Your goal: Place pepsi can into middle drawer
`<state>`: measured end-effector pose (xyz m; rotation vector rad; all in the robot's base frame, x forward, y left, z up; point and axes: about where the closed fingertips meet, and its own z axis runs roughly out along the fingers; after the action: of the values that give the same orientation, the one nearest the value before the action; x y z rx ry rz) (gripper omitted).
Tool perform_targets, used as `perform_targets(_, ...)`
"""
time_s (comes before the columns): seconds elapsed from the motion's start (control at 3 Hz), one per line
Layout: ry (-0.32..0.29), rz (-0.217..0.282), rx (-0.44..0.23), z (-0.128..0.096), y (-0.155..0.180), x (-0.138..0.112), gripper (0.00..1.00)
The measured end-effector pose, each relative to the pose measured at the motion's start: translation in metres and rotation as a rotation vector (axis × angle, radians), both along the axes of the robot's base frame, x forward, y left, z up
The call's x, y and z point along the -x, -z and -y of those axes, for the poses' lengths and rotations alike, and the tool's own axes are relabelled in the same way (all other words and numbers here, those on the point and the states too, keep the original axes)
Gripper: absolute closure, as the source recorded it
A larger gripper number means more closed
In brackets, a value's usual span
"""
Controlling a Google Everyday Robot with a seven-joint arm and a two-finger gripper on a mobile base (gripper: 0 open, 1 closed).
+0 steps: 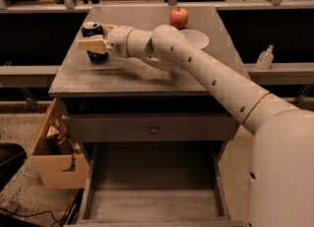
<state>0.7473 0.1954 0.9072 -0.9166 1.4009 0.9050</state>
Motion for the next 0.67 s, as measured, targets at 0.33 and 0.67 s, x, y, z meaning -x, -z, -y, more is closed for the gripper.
perform_targets(0.33,-0.004,0.0,0.0,-0.003,0.0001,0.0011,0.62)
perform_targets(0.67,-0.009,-0.001,-0.001,-0.0059,0.0001,0.0023,0.85)
